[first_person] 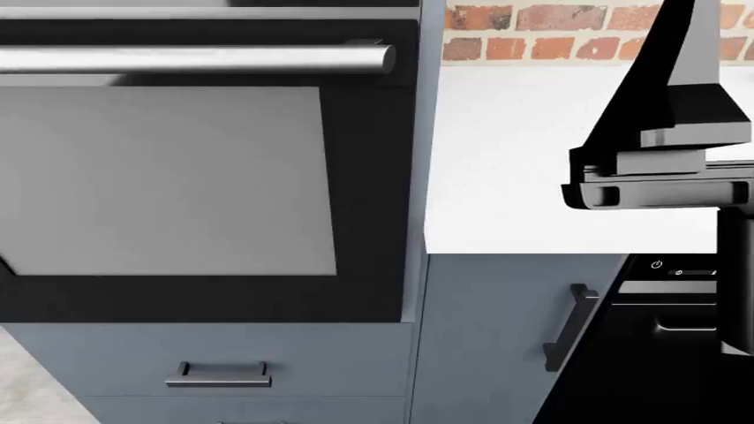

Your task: Open the microwave door

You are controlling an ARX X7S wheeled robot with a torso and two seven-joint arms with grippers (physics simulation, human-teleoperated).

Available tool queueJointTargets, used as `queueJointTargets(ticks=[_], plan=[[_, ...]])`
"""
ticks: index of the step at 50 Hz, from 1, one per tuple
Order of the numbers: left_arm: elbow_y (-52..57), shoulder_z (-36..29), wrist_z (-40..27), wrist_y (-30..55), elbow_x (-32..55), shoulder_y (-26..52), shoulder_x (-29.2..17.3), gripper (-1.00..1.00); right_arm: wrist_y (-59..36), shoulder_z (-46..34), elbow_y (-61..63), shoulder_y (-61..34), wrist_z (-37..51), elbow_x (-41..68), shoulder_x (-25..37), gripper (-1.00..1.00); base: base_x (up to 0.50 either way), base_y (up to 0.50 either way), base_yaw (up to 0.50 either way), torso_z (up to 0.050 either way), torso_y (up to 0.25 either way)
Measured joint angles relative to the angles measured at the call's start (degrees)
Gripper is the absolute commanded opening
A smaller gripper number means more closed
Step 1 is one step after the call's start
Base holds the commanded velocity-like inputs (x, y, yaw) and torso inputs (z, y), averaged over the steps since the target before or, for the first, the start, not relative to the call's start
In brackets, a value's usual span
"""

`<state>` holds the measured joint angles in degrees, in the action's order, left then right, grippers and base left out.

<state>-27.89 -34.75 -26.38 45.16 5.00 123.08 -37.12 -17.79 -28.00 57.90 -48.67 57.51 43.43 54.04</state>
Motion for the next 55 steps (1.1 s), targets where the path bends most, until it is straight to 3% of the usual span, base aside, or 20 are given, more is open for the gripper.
queueJointTargets(ticks=[40, 48, 55], plan=[[3.3, -7.07, 7.97, 12.27, -8.86, 5.7, -14.79, 1.0, 1.62, -0.76, -0.33, 0.81, 1.22, -0.4, 2.26, 1.0, 0.0, 0.0, 0.0, 0.0, 0.0], [1.83, -9.71, 11.72, 13.21, -14.72, 8.82, -16.65, 1.0, 2.2, -0.6, -0.57, 1.42, 1.49, -0.53, 3.08, 1.0, 0.0, 0.0, 0.0, 0.0, 0.0], [-0.07, -8.39, 18.24, 12.24, -25.74, 10.31, -17.35, 1.0, 2.98, -0.45, -0.97, 2.26, 1.59, -0.86, 3.74, 1.0, 0.0, 0.0, 0.0, 0.0, 0.0]])
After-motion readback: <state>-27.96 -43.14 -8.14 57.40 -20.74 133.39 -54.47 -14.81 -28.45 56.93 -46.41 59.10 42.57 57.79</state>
